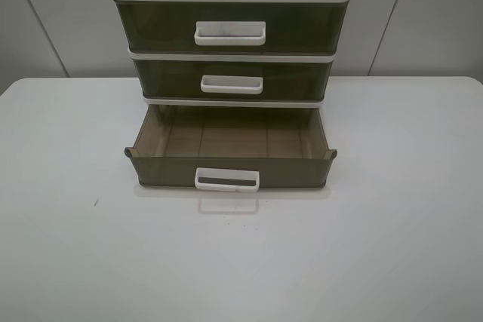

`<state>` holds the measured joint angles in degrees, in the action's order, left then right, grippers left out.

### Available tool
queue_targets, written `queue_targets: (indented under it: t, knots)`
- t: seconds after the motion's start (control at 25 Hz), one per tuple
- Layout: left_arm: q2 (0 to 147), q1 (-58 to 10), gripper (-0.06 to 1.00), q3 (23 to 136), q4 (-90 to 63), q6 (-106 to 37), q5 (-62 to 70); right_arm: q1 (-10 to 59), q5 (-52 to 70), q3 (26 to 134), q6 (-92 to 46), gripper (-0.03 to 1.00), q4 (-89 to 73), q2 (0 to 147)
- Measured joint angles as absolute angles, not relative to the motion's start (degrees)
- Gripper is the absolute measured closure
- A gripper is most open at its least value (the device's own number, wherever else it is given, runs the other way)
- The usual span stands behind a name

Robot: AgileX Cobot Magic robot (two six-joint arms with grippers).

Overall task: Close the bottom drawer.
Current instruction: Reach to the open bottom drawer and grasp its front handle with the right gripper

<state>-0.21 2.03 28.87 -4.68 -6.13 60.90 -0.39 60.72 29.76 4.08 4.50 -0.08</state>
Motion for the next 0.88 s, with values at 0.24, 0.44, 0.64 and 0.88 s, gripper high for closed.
queue_targets:
  t: [0.24, 0.44, 0.64, 0.88]
  knots:
    - [-0.2, 2.0, 0.23, 28.9, -4.7, -6.1, 60.9, -0.4, 60.7, 29.8, 4.1, 0.15, 4.5, -0.1]
    - [-0.2, 2.0, 0.23, 28.9, -4.7, -6.1, 60.9, -0.4, 60.7, 29.8, 4.1, 0.15, 4.5, -0.1]
    - [-0.2, 2.0, 0.23, 28.9, -4.7, -6.1, 60.9, -0.4, 60.7, 29.8, 4.1, 0.15, 4.5, -0.1]
    - [-0.2, 2.0, 0.23, 28.9, -4.7, -6.1, 60.9, -0.4, 60.7, 29.8, 4.1, 0.15, 4.5, -0.1]
